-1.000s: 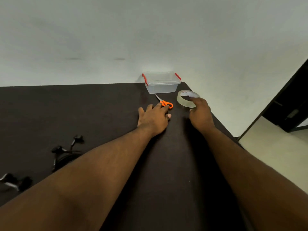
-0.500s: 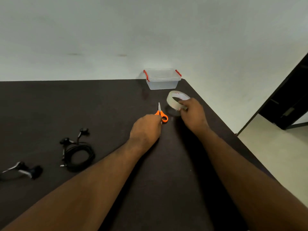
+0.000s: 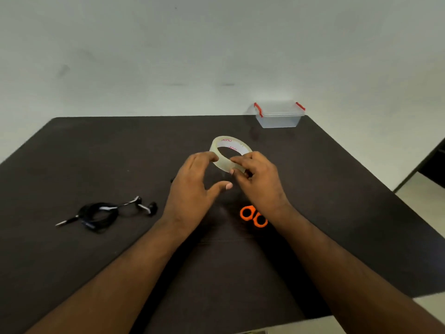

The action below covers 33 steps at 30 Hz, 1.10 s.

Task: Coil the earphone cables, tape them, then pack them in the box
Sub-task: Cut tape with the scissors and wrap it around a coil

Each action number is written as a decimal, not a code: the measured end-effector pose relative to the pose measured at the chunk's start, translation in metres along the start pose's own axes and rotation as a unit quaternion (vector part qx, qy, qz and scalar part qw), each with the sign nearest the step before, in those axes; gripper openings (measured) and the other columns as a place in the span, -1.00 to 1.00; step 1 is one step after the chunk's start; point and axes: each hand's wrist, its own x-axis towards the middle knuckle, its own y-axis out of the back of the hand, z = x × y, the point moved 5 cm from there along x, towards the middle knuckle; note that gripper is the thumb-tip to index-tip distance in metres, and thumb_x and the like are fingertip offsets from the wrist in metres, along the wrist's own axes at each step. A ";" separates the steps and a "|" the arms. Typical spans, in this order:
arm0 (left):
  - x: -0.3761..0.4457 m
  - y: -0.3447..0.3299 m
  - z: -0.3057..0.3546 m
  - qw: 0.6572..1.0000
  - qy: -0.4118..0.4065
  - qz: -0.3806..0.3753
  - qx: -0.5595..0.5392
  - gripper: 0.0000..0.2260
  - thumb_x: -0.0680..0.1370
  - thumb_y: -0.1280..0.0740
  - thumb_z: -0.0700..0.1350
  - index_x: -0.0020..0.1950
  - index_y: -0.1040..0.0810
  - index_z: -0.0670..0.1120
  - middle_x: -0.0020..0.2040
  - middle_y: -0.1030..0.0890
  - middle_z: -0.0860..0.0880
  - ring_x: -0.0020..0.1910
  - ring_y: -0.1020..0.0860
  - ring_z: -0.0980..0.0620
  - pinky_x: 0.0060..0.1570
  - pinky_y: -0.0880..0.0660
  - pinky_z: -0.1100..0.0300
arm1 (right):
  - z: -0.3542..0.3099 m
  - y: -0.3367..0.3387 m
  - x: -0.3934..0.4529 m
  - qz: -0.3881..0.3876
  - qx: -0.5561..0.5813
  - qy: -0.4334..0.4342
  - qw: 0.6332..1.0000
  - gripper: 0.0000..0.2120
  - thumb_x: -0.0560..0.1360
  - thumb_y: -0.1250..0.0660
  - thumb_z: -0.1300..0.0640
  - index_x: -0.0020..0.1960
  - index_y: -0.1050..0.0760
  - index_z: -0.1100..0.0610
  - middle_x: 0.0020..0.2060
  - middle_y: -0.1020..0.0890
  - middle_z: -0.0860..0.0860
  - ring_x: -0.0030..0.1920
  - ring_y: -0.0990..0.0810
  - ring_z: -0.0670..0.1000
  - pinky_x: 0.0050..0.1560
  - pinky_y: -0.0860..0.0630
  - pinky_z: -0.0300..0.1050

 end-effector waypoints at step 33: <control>0.001 -0.003 -0.007 0.998 -0.059 0.018 0.007 -0.79 0.36 -0.55 -0.21 -0.06 -0.65 -0.19 -0.05 -0.57 -0.06 -0.03 -0.56 0.01 -0.06 -0.55 0.15 | 0.003 -0.012 -0.008 0.035 0.036 -0.026 0.998 -0.78 0.44 -0.45 0.21 0.08 -0.65 0.15 -0.09 -0.60 0.03 -0.22 -0.52 -0.19 -0.14 -0.45 -0.44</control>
